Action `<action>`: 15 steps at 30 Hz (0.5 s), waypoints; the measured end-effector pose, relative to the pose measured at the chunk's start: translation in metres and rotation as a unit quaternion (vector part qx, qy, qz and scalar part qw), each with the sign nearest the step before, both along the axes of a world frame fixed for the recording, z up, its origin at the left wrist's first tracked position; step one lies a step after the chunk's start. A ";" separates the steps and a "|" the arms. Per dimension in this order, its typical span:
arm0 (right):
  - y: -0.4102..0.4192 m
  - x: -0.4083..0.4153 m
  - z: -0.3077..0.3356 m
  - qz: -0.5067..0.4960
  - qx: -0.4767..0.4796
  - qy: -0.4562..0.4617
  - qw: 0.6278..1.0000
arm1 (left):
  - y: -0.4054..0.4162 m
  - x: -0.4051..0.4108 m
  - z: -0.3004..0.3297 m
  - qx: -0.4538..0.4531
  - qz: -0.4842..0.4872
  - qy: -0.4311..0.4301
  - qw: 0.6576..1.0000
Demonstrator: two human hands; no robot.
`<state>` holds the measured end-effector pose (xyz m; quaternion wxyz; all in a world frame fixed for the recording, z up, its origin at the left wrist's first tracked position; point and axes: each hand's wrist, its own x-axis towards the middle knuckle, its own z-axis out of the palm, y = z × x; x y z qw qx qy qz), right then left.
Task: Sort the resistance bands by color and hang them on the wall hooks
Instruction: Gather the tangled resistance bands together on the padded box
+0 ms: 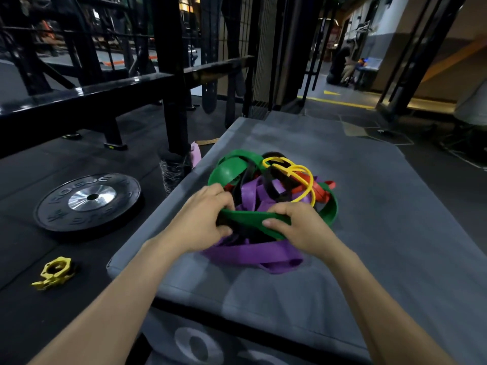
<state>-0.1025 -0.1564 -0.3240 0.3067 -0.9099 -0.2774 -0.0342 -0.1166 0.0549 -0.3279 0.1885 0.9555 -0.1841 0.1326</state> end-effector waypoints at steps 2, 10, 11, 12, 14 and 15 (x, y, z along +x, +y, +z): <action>-0.004 -0.005 0.002 -0.011 0.015 -0.011 1.000 | -0.001 -0.006 0.002 -0.035 -0.029 0.042 0.998; -0.027 -0.026 0.041 -0.025 0.225 0.051 0.973 | -0.038 -0.009 0.044 -0.300 -0.056 0.024 0.952; -0.032 -0.028 0.045 -0.021 0.262 0.068 0.962 | -0.044 -0.010 0.056 -0.323 -0.064 0.025 0.944; -0.037 -0.028 0.048 -0.023 0.281 0.072 0.957 | -0.049 -0.011 0.069 -0.345 -0.067 0.029 0.936; -0.044 -0.027 0.054 -0.031 0.271 0.065 0.960 | -0.057 -0.012 0.094 -0.375 -0.063 0.040 0.924; -0.046 -0.027 0.056 -0.027 0.255 0.061 0.965 | -0.061 -0.013 0.105 -0.403 -0.071 0.051 0.911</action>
